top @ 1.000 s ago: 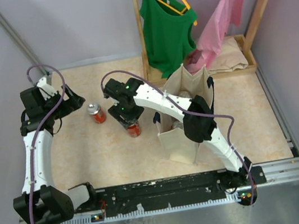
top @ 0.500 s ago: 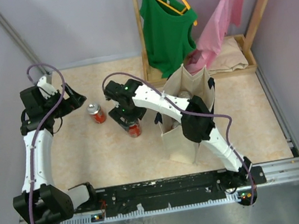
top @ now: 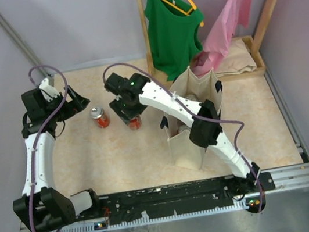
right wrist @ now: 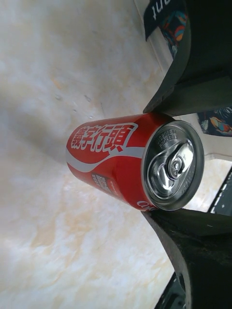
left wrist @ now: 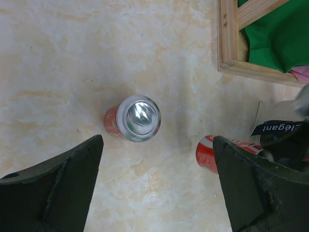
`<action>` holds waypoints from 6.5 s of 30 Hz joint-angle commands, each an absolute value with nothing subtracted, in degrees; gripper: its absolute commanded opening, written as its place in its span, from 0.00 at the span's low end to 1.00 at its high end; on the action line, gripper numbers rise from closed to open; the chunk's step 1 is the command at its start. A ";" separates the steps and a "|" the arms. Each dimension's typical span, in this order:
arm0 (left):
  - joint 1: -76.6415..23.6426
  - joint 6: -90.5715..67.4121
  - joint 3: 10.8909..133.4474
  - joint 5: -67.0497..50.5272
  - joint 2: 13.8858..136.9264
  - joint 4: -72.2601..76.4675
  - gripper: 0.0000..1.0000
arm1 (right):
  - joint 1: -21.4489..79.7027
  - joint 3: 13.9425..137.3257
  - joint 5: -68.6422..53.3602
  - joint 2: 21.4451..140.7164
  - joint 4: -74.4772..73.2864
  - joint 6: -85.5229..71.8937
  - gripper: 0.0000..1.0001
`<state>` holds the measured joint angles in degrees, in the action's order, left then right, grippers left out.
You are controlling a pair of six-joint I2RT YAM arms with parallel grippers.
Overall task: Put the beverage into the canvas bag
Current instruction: Pick up the drink from the center of the board, then place the drink in the canvas bag.
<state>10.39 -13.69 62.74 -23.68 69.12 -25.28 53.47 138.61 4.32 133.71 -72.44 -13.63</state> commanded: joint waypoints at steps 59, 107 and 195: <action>-19.60 -4.19 84.82 -33.86 94.39 -14.25 1.00 | 56.82 87.93 -1.67 81.74 -72.63 -42.17 0.00; -21.16 -3.73 81.74 -33.93 92.99 -13.29 1.00 | 54.35 79.78 -5.41 88.50 -73.62 -33.81 0.00; -22.30 -2.64 84.21 -34.68 95.27 -13.63 1.00 | 50.71 83.90 10.22 81.95 -64.50 -27.98 0.99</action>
